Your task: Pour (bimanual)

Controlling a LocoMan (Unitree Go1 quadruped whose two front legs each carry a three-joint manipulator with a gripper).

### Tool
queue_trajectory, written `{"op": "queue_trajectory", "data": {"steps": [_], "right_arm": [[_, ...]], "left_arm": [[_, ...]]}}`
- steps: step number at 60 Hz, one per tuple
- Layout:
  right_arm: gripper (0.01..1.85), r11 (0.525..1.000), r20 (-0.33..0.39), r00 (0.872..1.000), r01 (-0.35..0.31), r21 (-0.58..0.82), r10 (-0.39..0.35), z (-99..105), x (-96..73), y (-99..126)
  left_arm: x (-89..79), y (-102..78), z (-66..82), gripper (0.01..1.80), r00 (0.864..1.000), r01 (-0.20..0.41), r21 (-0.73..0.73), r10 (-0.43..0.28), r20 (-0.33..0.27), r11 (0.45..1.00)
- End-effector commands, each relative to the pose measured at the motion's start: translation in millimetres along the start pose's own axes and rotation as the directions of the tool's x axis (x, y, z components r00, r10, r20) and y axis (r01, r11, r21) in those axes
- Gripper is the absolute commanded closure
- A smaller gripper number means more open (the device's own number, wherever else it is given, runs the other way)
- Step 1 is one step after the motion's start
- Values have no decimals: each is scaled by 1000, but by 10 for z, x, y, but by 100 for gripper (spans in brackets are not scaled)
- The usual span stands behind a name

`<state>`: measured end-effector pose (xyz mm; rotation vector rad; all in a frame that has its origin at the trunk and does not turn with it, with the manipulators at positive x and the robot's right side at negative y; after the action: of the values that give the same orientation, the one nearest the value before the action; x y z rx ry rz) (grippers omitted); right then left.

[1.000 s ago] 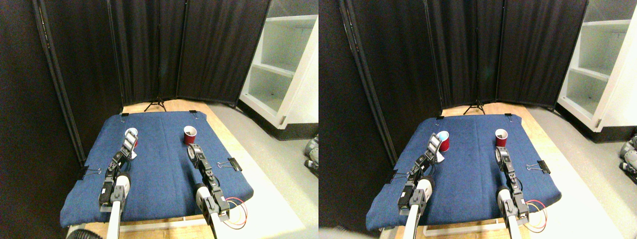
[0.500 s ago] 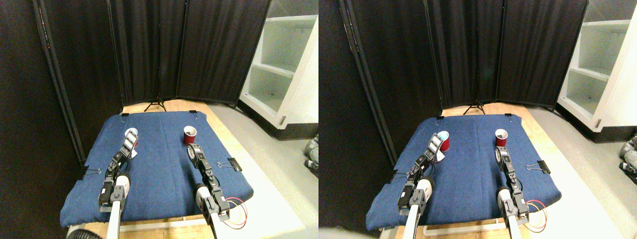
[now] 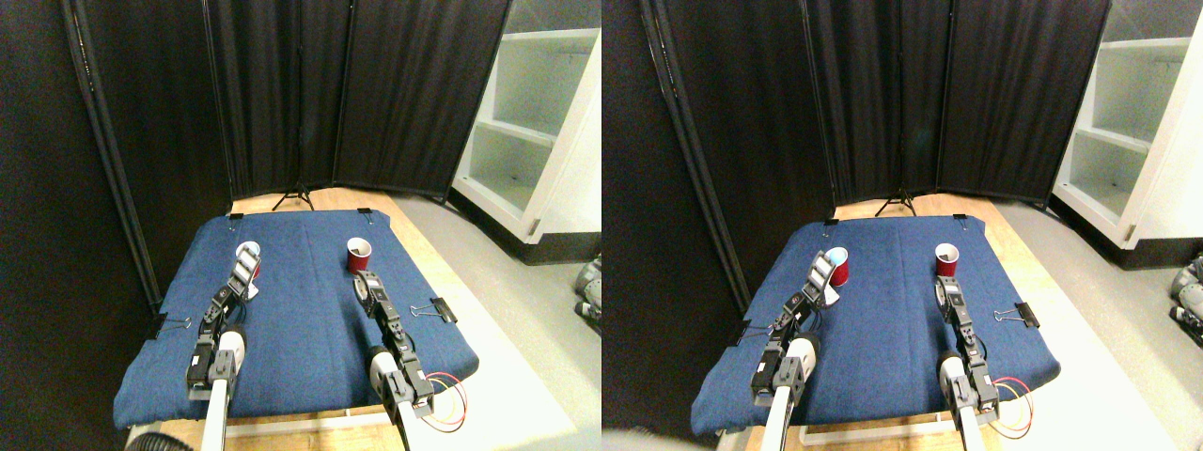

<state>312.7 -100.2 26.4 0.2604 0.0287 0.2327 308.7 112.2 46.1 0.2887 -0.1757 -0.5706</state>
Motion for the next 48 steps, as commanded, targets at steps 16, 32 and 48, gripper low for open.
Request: {"op": "queue_trajectory", "data": {"steps": [16,32,48], "right_arm": [[176,1000,33,999,10,-4,-10,61,-24,73],[175,1000,34,999,7,6,-7,53,-18,67],[174,1000,32,999,11,-6,-10,55,-34,60]], "left_arm": [[26,41,3,120,973,198,142,-212,87,970],[4,105,-65,52,975,211,119,-218,48,970],[43,31,-90,1,996,78,164,-71,-48,983]]}}
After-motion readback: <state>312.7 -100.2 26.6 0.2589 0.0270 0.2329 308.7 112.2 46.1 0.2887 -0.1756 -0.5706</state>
